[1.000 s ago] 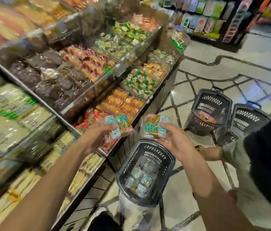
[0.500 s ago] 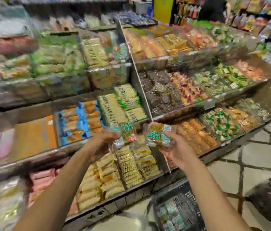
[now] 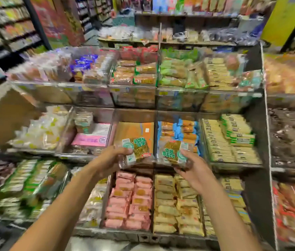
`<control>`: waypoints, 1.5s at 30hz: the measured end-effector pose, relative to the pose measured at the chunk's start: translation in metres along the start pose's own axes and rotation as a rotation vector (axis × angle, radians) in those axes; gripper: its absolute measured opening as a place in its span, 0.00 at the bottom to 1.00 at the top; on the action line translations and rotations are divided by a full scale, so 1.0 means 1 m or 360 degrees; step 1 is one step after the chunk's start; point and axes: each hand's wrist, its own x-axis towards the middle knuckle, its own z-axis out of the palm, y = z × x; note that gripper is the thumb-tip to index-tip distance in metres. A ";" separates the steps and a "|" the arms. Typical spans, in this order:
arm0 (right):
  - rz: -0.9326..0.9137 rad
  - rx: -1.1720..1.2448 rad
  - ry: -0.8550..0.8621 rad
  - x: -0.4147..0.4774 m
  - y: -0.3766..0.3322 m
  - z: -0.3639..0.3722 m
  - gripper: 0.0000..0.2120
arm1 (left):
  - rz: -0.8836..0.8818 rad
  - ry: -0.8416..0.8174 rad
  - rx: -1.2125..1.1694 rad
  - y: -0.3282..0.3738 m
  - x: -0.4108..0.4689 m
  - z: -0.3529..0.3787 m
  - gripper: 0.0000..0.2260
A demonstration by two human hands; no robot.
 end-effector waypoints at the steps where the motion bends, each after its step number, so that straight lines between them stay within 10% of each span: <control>1: 0.0028 -0.0008 -0.0009 0.006 0.004 0.014 0.14 | 0.0011 0.0035 -0.0038 0.004 -0.006 -0.014 0.25; 13: 0.0286 -0.0270 -0.0506 0.092 0.034 0.137 0.08 | 0.0159 0.0613 -0.0219 0.036 -0.049 -0.119 0.13; 20: 0.0360 -0.0351 -0.0629 0.129 0.050 0.172 0.14 | 0.0242 0.0695 -0.0226 0.041 -0.051 -0.150 0.23; 37: 0.0238 -0.0208 -0.0465 0.191 0.110 0.262 0.23 | 0.0073 0.0741 -0.0045 0.088 0.008 -0.287 0.18; 41: 0.0207 -0.0200 -0.0370 0.208 0.138 0.275 0.40 | 0.0052 0.0760 -0.0015 0.096 0.028 -0.329 0.18; 45: 0.0129 -0.0269 -0.0186 0.209 0.154 0.295 0.28 | 0.0084 0.0823 0.0092 0.093 0.044 -0.352 0.11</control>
